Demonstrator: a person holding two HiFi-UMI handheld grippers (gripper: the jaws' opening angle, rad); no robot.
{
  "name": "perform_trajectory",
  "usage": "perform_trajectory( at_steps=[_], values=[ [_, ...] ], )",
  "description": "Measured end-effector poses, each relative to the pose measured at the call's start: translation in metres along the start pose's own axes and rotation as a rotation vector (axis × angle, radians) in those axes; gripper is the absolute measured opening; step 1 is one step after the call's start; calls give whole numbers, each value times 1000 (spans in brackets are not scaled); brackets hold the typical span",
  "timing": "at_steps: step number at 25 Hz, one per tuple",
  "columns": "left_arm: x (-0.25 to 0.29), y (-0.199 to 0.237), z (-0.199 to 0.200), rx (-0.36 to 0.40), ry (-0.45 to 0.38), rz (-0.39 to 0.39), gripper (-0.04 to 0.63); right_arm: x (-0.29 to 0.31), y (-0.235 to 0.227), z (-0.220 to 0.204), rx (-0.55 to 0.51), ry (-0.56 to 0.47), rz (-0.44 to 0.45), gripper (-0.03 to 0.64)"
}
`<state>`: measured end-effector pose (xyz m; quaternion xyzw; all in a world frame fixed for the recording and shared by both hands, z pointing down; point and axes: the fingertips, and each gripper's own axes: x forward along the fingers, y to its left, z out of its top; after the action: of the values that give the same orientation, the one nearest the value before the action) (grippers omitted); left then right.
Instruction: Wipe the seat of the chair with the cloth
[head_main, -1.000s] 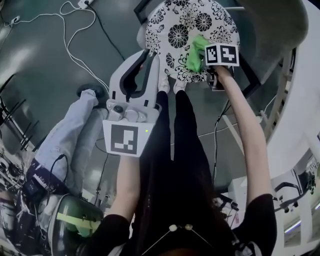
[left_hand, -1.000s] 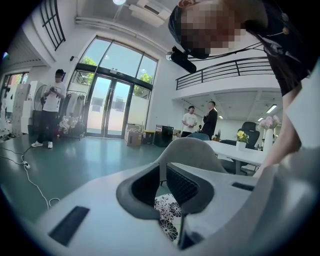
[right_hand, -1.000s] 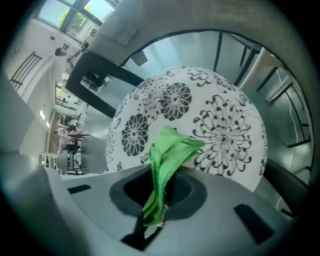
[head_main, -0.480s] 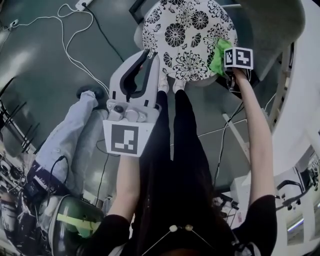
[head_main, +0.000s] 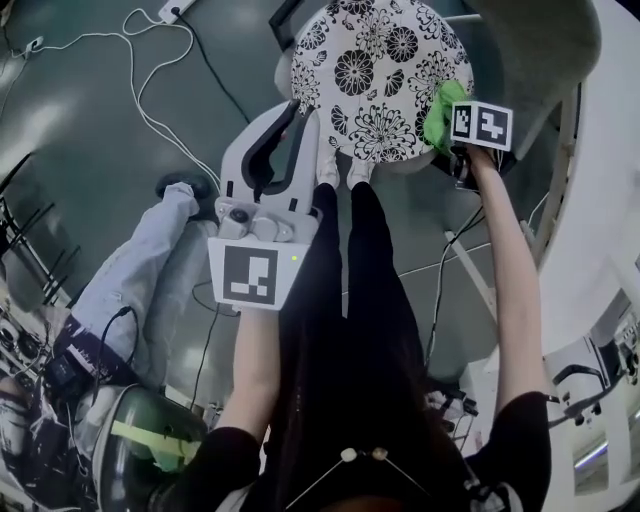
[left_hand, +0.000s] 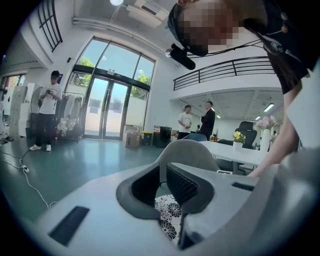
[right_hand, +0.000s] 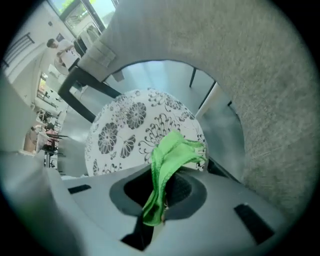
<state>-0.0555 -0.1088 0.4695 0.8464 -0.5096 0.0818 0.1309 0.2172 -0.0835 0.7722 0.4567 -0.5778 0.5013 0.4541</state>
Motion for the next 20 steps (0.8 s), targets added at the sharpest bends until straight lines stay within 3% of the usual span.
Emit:
perform_trajectory(
  at_steps=[6, 10, 16, 20],
  values=[
    [-9, -1, 47, -16, -30, 1, 44, -122, 56, 48, 39, -366, 115, 46],
    [-22, -7, 108, -30, -41, 13, 44, -246, 87, 73, 34, -642, 115, 46],
    [-45, -20, 198, -4, -73, 15, 44, -429, 138, 92, -177, -1020, 10, 46],
    [-57, -35, 254, 43, -110, -23, 44, -534, 177, 92, -306, -1252, -46, 46]
  ],
)
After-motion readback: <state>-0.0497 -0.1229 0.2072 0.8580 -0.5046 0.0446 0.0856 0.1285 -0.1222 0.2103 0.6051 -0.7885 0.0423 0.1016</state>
